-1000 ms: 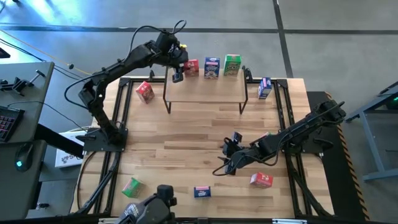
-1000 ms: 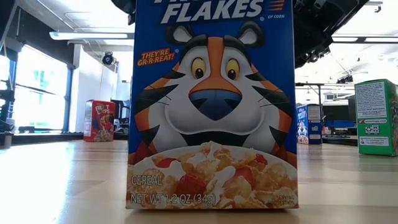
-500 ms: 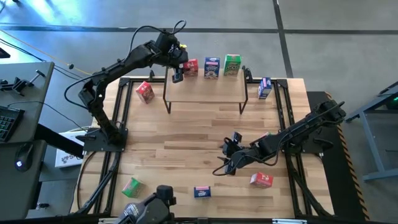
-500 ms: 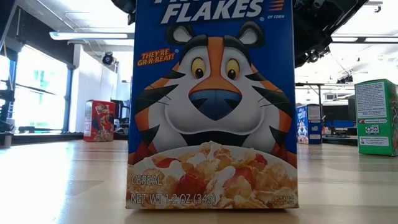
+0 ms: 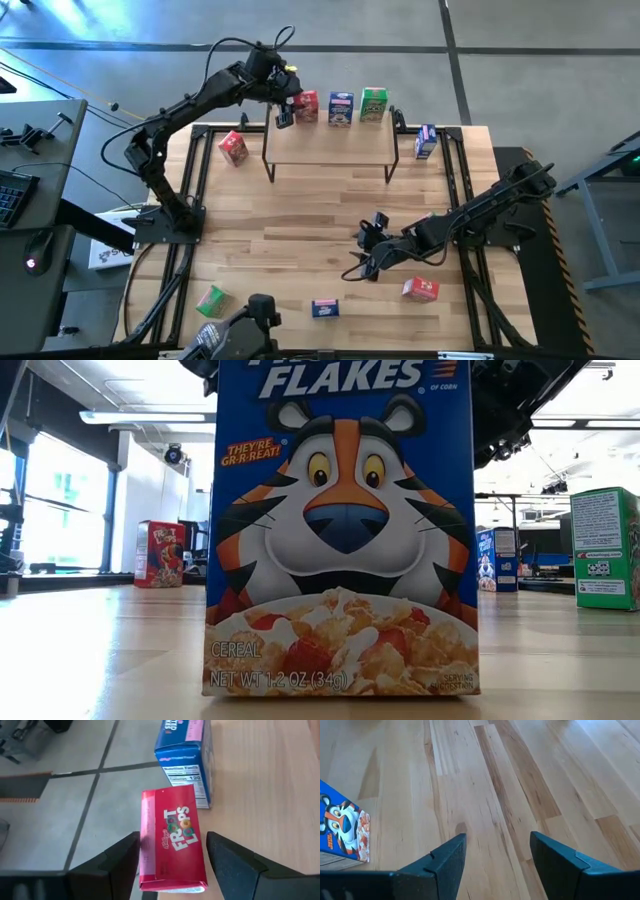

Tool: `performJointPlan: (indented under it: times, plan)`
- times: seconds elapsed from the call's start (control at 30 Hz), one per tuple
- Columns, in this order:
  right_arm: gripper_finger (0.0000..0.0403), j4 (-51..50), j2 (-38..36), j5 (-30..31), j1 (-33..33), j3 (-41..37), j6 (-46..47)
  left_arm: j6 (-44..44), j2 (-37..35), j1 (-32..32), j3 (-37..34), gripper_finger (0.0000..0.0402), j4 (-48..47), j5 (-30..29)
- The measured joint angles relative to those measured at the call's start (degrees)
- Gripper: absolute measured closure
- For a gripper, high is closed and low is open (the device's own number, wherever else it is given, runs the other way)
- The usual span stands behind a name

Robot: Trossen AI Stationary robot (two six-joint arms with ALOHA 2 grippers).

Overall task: Stack cereal on shelf
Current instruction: Put the middle red cereal box on the shelf

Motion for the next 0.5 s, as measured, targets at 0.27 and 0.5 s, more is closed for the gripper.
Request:
performJointPlan:
  times: [0.27,0.5]
  plan:
    - [0.0183,0.2,0.0,-0.3,-0.3,0.0,0.0,0.1,0.0,0.3,2.9,0.0181,0.0,0.0]
    - [0.0183,0.2,0.0,-0.5,-0.3,0.0,-0.3,-2.5,-3.5,0.7,3.7,0.0200,-0.7,-1.4]
